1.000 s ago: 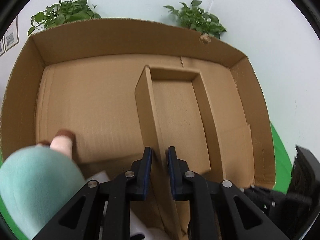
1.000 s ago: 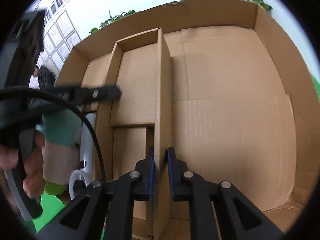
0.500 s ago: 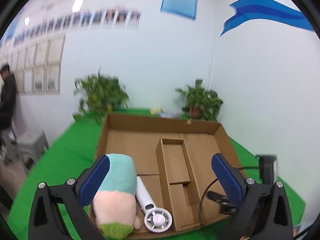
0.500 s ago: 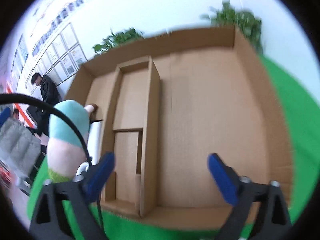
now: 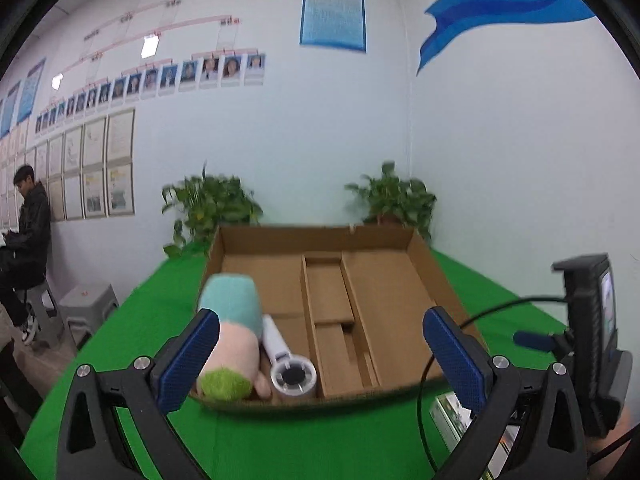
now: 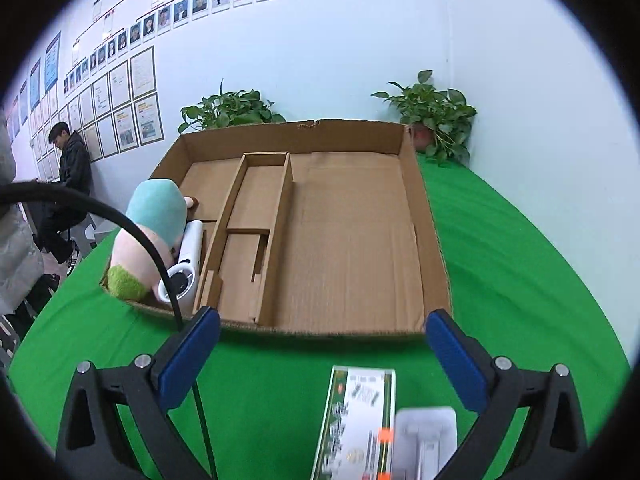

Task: Organize objects
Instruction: 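Withdraw the right gripper from the box toward the medicine box, then grasp the green-and-white medicine box with the right gripper and lift it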

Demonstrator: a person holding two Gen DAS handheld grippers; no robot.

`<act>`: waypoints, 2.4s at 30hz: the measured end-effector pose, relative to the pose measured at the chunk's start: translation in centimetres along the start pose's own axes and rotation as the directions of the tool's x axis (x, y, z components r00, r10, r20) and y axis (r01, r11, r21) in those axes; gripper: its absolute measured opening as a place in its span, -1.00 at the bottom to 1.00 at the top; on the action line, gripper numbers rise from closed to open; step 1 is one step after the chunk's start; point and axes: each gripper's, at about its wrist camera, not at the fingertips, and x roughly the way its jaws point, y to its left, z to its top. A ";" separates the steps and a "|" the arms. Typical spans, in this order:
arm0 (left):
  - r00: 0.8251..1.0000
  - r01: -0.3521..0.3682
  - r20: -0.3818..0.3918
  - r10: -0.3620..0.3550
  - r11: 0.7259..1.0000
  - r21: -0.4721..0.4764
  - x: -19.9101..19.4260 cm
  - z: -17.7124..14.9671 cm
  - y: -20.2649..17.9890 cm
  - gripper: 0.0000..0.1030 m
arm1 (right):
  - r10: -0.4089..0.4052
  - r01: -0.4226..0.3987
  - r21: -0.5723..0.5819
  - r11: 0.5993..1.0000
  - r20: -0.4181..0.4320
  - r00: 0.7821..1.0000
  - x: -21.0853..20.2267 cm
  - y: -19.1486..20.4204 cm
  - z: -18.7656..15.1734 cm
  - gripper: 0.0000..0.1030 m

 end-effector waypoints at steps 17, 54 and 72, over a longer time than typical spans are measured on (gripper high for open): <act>0.997 0.028 -0.071 -0.031 0.999 -0.038 2.0 -1.8 -0.6 0.99 | -0.021 0.021 -0.003 1.000 0.010 1.000 -2.1 -0.6 -1.4 0.98; 0.628 0.397 -0.493 -0.601 0.793 -0.462 15.0 -13.9 -0.5 0.78 | 0.118 -0.161 -0.158 0.974 -0.252 0.960 -1.1 -1.0 -12.9 0.29; 0.594 0.413 -0.500 -0.631 0.772 -0.483 14.6 -13.2 1.9 0.61 | 0.209 -0.234 -0.057 0.971 -0.282 0.936 -1.2 -1.4 -12.9 0.64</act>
